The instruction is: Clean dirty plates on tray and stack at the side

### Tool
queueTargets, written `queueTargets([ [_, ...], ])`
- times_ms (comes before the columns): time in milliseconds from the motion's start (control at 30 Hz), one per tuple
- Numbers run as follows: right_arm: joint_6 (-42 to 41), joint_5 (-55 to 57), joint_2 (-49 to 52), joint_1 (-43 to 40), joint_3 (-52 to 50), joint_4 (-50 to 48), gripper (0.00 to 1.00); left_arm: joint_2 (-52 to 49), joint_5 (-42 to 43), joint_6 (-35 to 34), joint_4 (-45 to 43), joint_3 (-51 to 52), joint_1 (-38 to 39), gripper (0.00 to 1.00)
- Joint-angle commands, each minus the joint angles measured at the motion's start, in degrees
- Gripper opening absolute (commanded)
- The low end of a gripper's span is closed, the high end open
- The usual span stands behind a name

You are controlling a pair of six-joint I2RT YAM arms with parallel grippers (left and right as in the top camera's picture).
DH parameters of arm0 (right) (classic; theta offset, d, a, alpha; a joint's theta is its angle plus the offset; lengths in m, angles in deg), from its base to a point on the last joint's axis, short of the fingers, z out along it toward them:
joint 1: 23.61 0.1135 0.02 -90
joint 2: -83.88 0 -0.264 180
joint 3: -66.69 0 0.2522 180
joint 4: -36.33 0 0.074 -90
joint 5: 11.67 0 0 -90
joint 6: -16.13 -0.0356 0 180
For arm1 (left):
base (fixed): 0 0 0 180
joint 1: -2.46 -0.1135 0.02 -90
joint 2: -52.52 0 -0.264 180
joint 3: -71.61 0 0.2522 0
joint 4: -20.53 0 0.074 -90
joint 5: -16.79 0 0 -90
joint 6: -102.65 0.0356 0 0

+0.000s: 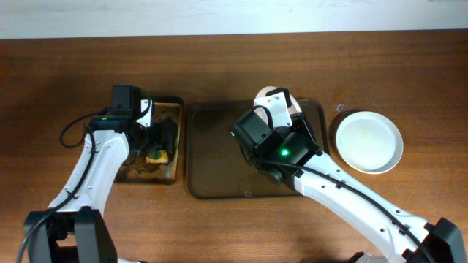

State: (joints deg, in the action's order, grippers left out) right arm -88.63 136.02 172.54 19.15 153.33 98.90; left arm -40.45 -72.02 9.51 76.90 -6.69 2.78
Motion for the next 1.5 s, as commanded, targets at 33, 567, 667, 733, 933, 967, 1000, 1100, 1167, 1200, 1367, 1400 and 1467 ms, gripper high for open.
queueTargets([
  [33, -3.5, -2.6, -1.3, -3.1, 0.9, -0.2, 0.04, 1.0, -0.3, -0.8, -0.5, -1.2, -0.1, 1.00],
  [567, -9.1, -47.0, -0.5, -60.5, -1.1, 5.2, 0.04, 1.0, -0.3, -0.7, -1.2, -1.2, -0.1, 1.00],
  [667, -9.1, -47.2, 1.6, -62.7, -1.1, 4.9, 0.05, 1.0, -0.3, -0.7, -1.2, -1.2, -0.1, 1.00],
  [733, -9.1, -47.3, 1.7, -62.7, -1.1, 4.8, 0.30, 1.0, -0.3, -0.7, -1.2, -1.2, -0.1, 1.00],
  [933, 10.3, -76.6, 0.1, -59.1, 1.5, 5.0, 0.71, 1.0, 2.0, 5.6, -3.2, -1.4, 0.7, 1.00],
  [967, 11.5, -76.6, -0.4, -56.7, 2.1, 5.7, 0.77, 1.0, 2.0, 6.4, -3.4, -1.9, 1.5, 1.00],
  [1000, 12.6, -75.9, -0.8, -54.4, 2.5, 6.2, 0.89, 1.0, 2.0, 6.4, -3.3, -2.6, 2.3, 1.00],
  [1100, 12.2, -68.3, -1.7, -46.6, 3.2, 10.5, 0.98, 1.1, 2.0, 4.8, 3.9, -5.9, 3.0, 1.00],
  [1167, 10.9, -67.9, -3.0, -44.1, 3.2, 13.2, 0.98, 2.3, 2.0, 1.7, 10.6, -6.9, 2.3, 1.00],
  [1200, 10.9, -67.9, -4.8, -43.1, 3.2, 14.5, 0.98, 3.7, 2.1, 1.4, 13.5, -6.8, 1.7, 1.00],
  [1367, 10.2, -67.3, -20.0, -42.7, -1.4, 13.9, 0.98, 19.1, 2.1, 2.1, 12.6, -0.3, 1.7, 1.00],
  [1400, 10.2, -66.7, -23.7, -42.7, -3.1, 13.2, 0.98, 22.8, 2.5, 3.2, 11.2, 2.0, 1.7, 1.00],
  [1467, 10.2, -65.3, -32.1, -42.7, -7.7, 10.9, 0.98, 32.8, 2.5, 4.2, 7.1, 8.6, 1.7, 1.00],
])
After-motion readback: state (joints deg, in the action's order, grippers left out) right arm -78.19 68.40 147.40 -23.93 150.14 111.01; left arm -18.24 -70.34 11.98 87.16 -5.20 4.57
